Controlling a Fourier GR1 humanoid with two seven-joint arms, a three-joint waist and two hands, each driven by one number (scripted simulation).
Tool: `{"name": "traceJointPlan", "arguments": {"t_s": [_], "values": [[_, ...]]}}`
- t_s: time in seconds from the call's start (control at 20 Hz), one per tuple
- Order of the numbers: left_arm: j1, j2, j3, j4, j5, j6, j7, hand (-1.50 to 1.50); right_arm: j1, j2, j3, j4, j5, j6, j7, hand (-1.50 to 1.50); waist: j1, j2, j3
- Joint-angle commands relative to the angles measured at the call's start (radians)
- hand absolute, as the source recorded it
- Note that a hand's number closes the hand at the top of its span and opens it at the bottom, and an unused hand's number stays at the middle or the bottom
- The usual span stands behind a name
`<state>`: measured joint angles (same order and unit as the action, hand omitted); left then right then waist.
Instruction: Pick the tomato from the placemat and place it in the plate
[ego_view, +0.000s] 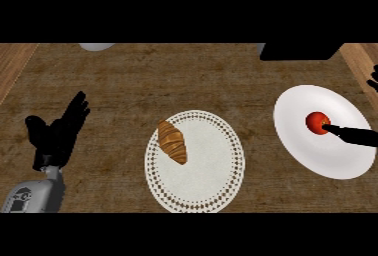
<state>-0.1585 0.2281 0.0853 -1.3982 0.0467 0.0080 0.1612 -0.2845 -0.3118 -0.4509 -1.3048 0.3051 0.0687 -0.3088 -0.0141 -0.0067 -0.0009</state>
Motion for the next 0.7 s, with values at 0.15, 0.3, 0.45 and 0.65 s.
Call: {"name": "traceJointPlan", "arguments": {"t_s": [0.15, 0.3, 0.45, 0.65], "values": [[-0.017, -0.009, 0.003, 0.008, -0.006, 0.007, -0.004, 0.00, 0.017, -0.037, -0.096, -0.016, -0.285, 0.261, 0.219, -1.50, 0.003, 0.004, 0.001], [0.016, -0.019, -0.006, -0.005, -0.015, -0.003, -0.038, 0.00, 0.016, -0.101, -0.129, 0.024, -0.353, 0.326, 0.205, -1.50, 0.013, 0.006, 0.001], [0.009, -0.018, 0.009, 0.006, -0.011, -0.016, -0.021, 0.00, 0.096, -0.116, -0.141, 0.047, -0.350, 0.331, 0.073, -1.50, 0.013, 0.007, 0.001], [-0.018, -0.002, 0.011, -0.030, -0.010, -0.031, 0.031, 0.00, 0.088, -0.213, -0.192, 0.160, -0.387, 0.389, 0.009, -1.50, 0.013, 0.007, 0.001]]}}
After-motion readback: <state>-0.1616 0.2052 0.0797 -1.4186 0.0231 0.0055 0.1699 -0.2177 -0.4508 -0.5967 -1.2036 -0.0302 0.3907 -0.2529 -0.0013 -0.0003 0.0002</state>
